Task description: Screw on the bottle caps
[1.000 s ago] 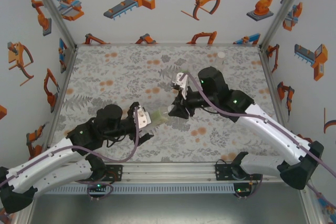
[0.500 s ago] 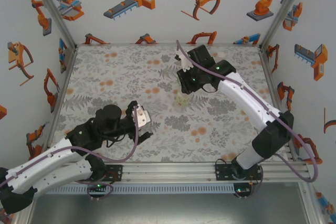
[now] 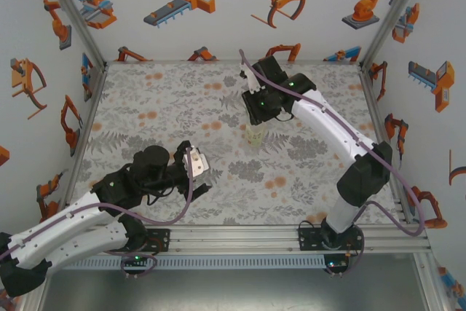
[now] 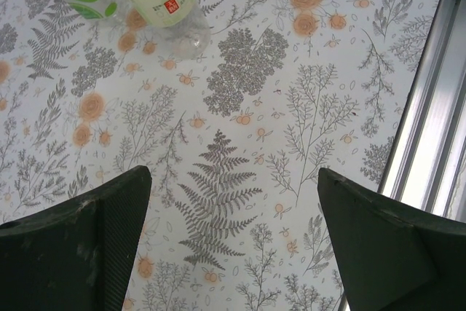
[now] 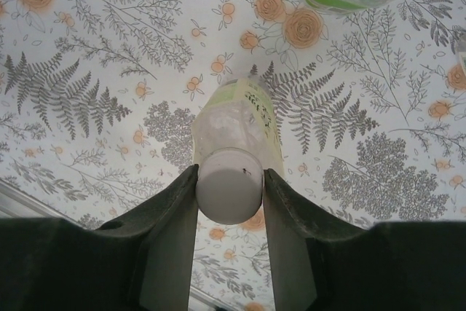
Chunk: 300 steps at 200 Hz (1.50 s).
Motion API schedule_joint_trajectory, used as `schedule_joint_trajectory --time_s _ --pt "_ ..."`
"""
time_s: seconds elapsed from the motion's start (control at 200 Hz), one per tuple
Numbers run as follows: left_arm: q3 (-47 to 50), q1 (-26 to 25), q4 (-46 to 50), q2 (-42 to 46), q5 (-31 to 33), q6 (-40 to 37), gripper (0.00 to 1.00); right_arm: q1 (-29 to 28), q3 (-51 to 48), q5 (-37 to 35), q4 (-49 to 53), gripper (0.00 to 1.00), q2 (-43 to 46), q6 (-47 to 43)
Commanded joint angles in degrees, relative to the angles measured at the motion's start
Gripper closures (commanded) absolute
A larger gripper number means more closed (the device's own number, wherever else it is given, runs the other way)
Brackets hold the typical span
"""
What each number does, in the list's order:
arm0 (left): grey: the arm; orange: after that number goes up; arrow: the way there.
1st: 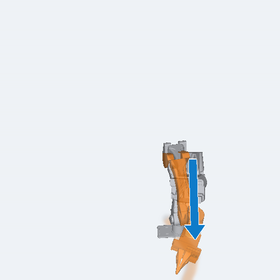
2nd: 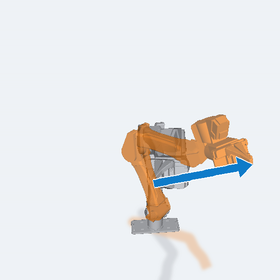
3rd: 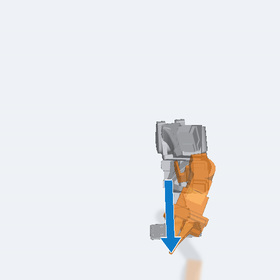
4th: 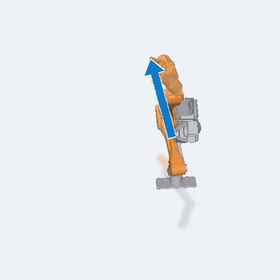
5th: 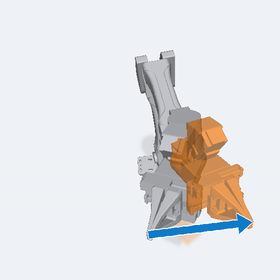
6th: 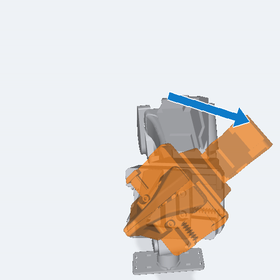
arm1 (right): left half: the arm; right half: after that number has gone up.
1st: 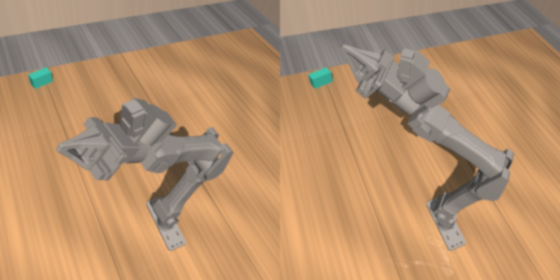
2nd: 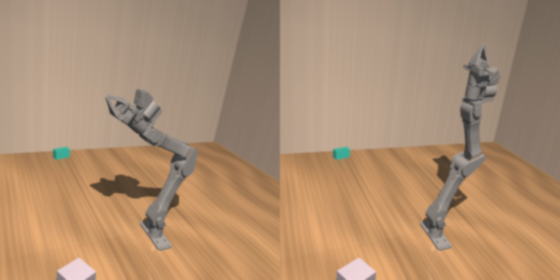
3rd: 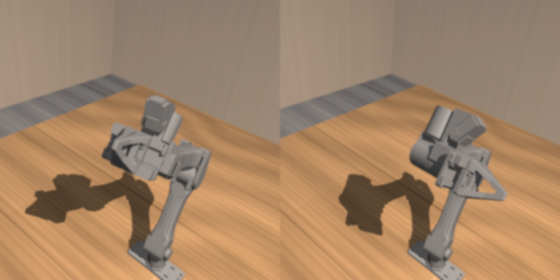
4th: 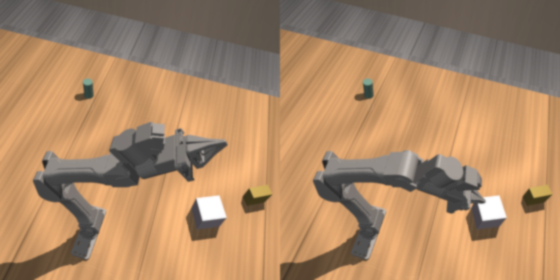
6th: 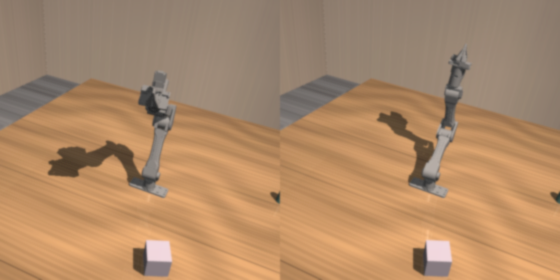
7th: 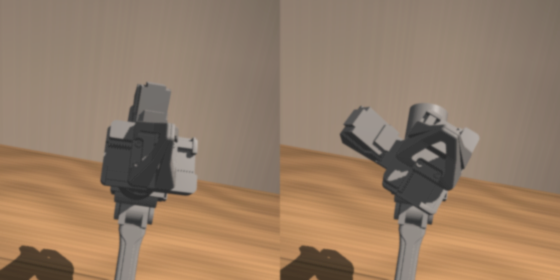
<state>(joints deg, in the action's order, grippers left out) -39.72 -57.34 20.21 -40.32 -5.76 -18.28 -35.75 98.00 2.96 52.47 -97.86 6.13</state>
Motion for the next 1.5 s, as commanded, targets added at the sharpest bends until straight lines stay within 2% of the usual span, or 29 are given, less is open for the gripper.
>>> schedule_joint_trajectory --time_s 0.0,0.561,0.641,0.691,0.726,0.936,1.086,1.242,1.357,1.497 --pt "0.18 -0.13 0.15 0.41 0.09 1.1 0.12 0.17 1.05 -2.09 4.05 0.57 -1.38 0.39" --pt "1.21 -0.09 -1.36 0.32 2.52 1.04 0.09 0.15 6.48 -1.28 3.95 0.42 1.24 0.38" --pt "1.82 -0.01 -2.47 0.41 5.15 1.6 0.06 0.15 6.94 -2.68 4.22 0.4 2.52 0.02" --pt "2.27 -0.05 -3.3 0.42 7.5 2.01 0.0 0.24 6.78 -4.33 4.23 0.37 3.69 -0.52" --pt "2.66 -0.05 -3.72 0.46 9.43 2.39 0.03 0.52 6.5 -5.6 4.18 0.34 4.6 -0.83" --pt "4.31 0.49 -7.11 -1.03 22.5 2.56 0.03 5.67 1.5 -9.91 3.89 0.16 10.0 -2.51" --pt "4.5 3.23 -10.25 -4.5 29.83 3.16 0.03 11.31 -7.7 -11.36 -0.9 0.1 15.69 -2.53" --pt "5.57 10.38 -14.07 -7.96 37.48 8.62 0.03 17.29 -24.24 -16.29 -13.25 0.09 21.82 -2.71" --pt "8.37 16.69 -18.48 -9.88 40.62 10.46 0.03 22.21 -40.71 -17.77 -29.05 0.08 25.56 -3.12" --pt "13.14 25.73 -27.11 -11.92 37.23 12.07 0.03 27.17 -60.15 -14.07 -55.44 0.07 27.72 -3.98"
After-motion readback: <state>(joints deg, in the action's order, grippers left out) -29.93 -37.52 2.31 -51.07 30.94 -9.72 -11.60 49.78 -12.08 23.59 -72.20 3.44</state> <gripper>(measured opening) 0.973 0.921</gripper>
